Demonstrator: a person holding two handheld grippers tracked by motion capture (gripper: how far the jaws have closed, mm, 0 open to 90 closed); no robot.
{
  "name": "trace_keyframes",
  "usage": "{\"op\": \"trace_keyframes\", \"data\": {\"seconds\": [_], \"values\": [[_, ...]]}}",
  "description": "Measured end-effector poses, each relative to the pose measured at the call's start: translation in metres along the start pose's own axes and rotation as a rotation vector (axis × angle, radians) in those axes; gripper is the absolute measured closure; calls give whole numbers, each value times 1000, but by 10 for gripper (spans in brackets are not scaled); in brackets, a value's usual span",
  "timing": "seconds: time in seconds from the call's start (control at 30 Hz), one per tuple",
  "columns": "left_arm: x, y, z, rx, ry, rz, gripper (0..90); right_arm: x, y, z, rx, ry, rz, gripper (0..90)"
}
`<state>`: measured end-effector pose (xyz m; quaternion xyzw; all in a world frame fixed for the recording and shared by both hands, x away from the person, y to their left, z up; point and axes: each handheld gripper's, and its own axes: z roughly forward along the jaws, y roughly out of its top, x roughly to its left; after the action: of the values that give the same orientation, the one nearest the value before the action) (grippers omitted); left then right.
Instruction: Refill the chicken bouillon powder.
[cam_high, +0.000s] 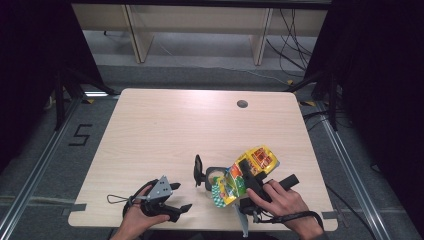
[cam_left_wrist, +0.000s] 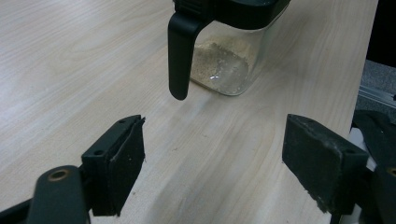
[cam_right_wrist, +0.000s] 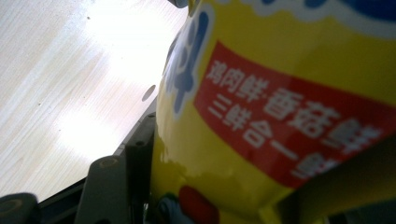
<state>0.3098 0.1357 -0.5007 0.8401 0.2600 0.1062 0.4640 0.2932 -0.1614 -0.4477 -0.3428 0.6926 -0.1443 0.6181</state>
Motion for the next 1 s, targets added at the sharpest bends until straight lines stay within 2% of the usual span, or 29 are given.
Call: {"op": "trace_keyframes", "data": {"seconds": [0.03, 0.1, 0.13, 0.3, 0.33, 0.37, 0.4, 0.43, 0.47, 0.5, 0.57, 0.73, 0.77, 0.8, 0.83, 0.87, 0.9, 0.93, 0.97, 1.0], "values": [[-1, 0, 0, 1, 1, -9, 207, 0, 0, 0, 2, 2, 5, 415], [1, 1, -1, 12, 1, 22, 207, 0, 0, 0, 0, 1, -3, 415], [-1, 0, -1, 15, 3, -2, 207, 0, 0, 0, 3, 4, 2, 415], [-1, 0, 0, 13, -3, -8, 207, -1, -2, -2, 17, -7, -11, 415], [0, 0, 0, 19, -2, -5, 207, 0, -2, -3, 26, -38, -18, 415], [0, 0, 0, 9, -1, -6, 207, -1, -3, -3, 30, -19, -23, 415], [0, 0, 0, 9, -1, -6, 207, 1, -3, -3, 43, -55, -23, 415], [-1, 0, 0, 6, -4, -8, 207, 1, -4, -3, 40, -25, -19, 415], [-1, 0, 0, 11, -3, -8, 207, -2, -4, -3, 30, -22, -43, 414], [0, 0, 0, 12, -3, -4, 207, 0, -5, -4, 34, -26, -21, 414], [0, 0, 0, 18, -1, -7, 207, -1, -5, -4, 45, -19, -29, 414], [0, 0, 0, 17, 0, -6, 207, -2, -6, -5, 33, -27, -37, 413], [0, 1, 0, 12, -2, 1, 207, -3, -6, -5, 31, -27, -36, 413], [1, 0, 0, 7, -3, 24, 207, -3, -6, -6, 28, -19, -28, 413], [1, 0, 0, 7, -3, 24, 207, -3, -6, -6, 28, -19, -28, 413], [1, 0, 0, 10, -3, 10, 207, -4, -6, -5, 28, -24, -31, 414], [0, 0, 0, 10, 0, -8, 207, -3, -6, -5, 37, -61, -28, 415], [0, 1, 0, 4, 5, 7, 207, -4, -6, -5, 36, -56, -40, 416], [0, 1, 0, 12, 4, 8, 207, -4, -6, -5, 23, -22, -34, 416], [0, 0, 0, 5, -1, -1, 207, -4, -6, -4, 20, -23, -37, 416]]}}
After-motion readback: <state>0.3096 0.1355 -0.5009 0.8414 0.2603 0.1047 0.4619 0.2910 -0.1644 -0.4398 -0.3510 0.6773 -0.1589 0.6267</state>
